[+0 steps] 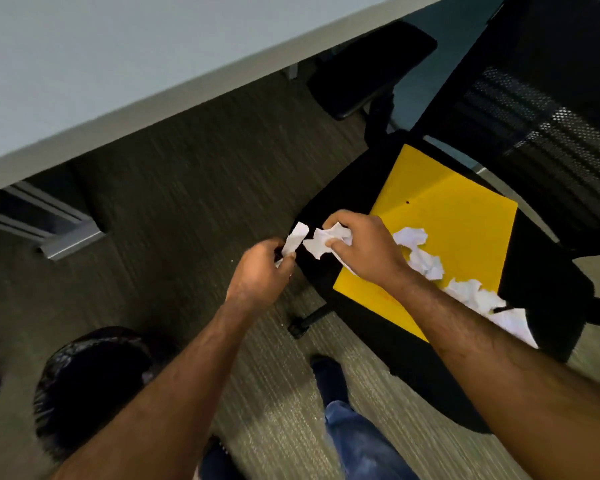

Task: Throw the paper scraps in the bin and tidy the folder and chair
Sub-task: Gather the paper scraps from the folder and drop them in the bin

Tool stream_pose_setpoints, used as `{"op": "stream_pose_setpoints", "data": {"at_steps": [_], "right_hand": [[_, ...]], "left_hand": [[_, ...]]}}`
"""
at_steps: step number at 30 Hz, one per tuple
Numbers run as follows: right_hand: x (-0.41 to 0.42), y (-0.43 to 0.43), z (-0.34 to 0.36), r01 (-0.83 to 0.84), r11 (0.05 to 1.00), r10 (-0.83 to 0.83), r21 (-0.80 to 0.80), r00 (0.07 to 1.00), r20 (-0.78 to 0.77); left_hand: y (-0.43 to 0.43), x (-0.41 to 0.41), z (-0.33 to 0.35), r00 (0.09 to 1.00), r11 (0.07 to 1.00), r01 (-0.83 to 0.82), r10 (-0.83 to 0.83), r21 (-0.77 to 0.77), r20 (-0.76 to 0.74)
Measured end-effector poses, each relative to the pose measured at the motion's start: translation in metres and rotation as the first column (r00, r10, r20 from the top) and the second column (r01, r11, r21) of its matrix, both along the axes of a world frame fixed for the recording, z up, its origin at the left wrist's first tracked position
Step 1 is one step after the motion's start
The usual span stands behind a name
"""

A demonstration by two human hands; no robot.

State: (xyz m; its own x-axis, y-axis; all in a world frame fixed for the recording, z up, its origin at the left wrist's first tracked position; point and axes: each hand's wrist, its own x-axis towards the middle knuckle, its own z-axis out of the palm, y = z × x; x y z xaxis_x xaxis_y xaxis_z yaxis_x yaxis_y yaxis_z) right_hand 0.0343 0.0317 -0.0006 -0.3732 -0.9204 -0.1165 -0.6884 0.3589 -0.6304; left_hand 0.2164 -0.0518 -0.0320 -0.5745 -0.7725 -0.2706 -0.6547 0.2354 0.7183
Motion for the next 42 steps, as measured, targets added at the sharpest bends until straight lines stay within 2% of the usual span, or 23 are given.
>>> {"op": "stream_pose_setpoints", "data": {"at_steps": [5,8,13,18,25,30,34,38,42], "right_hand": [[0.075,-0.019,-0.012,-0.122,0.991,0.121,0.062,0.992,0.02],[0.124,-0.026,-0.022,-0.205,0.975,0.202,0.084,0.979,0.037],[0.211,-0.034,-0.041,-0.296,0.947,0.286,0.122,0.953,0.096],[0.3,-0.048,-0.059,-0.398,0.904,0.363,0.154,0.907,0.212],[0.413,-0.058,-0.092,-0.504,0.836,0.454,0.217,0.857,0.244],[0.459,-0.072,-0.107,-0.544,0.814,0.489,0.201,0.83,0.268],[0.488,-0.078,-0.12,-0.597,0.751,0.546,0.281,0.801,0.243],[0.489,-0.077,-0.133,-0.58,0.705,0.562,0.408,0.808,0.177],[0.468,-0.072,-0.134,-0.578,0.68,0.572,0.45,0.803,0.167]], "left_hand": [[0.001,0.073,-0.007,0.986,0.986,-0.162,0.16,0.048,0.049],[0.006,0.118,-0.01,0.968,0.964,-0.253,0.252,0.083,0.019],[0.014,0.198,-0.018,0.931,0.931,-0.362,0.359,0.053,0.066],[0.031,0.284,-0.037,0.866,0.867,-0.496,0.489,0.054,0.104],[0.047,0.393,-0.074,0.719,0.718,-0.69,0.667,0.086,0.196],[0.044,0.429,-0.091,0.636,0.636,-0.769,0.747,0.074,0.19],[0.041,0.445,-0.099,0.683,0.661,-0.729,0.718,0.176,0.132],[0.044,0.454,-0.095,0.684,0.657,-0.728,0.713,0.194,0.153],[0.051,0.457,-0.09,0.694,0.66,-0.72,0.687,0.216,0.216]]}}
